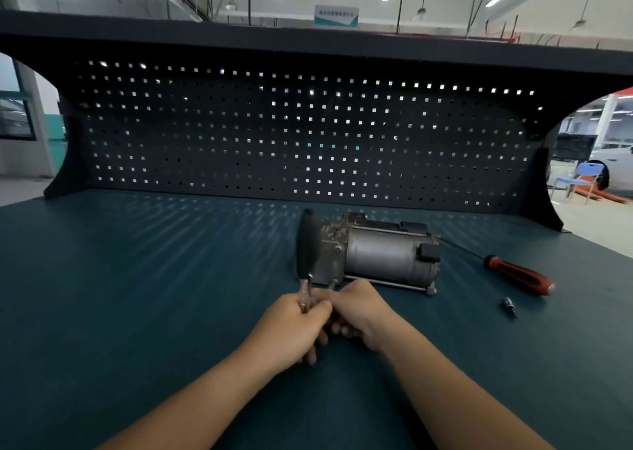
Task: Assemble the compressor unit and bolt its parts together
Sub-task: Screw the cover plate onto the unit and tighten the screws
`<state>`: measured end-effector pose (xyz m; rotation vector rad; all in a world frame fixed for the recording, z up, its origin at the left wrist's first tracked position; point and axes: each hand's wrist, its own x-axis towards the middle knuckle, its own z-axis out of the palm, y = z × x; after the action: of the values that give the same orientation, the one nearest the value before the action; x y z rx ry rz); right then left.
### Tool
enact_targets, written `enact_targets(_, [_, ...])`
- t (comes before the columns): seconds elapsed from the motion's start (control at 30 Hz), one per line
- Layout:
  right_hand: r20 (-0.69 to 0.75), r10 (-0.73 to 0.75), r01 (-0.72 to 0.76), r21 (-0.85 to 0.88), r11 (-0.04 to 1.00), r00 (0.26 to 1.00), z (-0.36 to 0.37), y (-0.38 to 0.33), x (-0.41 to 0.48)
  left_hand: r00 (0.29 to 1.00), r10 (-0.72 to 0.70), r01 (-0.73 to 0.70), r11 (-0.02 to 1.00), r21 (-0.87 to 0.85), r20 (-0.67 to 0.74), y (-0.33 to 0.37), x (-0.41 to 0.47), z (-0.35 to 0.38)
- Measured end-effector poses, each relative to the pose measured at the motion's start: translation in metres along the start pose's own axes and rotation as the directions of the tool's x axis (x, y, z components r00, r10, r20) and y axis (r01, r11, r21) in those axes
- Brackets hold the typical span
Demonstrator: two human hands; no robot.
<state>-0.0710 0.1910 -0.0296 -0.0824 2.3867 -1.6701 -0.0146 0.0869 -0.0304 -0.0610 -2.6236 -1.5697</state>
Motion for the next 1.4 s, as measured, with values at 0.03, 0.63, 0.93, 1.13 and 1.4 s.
enact_targets(0.03, [0.005,0.011,-0.011,0.005,1.000,1.000,0.000,-0.001,0.000,0.998,-0.062,0.063,0.991,-0.119,0.017,0.003,-0.001,0.001])
enact_targets(0.63, [-0.042,-0.028,0.033,0.111,0.993,0.999,0.003,-0.002,0.002,0.945,0.322,-0.252,0.626,0.738,0.050,0.013,-0.007,-0.006])
enact_targets(0.93, [-0.006,-0.041,0.041,0.054,0.998,0.999,0.006,-0.003,0.003,0.964,0.265,-0.251,0.909,0.334,0.003,-0.002,-0.003,-0.006])
enact_targets(1.13, [0.021,0.062,-0.064,0.167,0.984,0.998,0.001,-0.006,0.002,0.920,-0.334,0.350,0.462,-0.815,0.205,0.016,-0.003,-0.010])
enact_targets(1.4, [0.049,0.018,-0.024,0.128,0.991,0.999,0.002,-0.003,-0.003,0.992,0.103,-0.123,0.937,0.327,0.080,0.007,-0.007,-0.010])
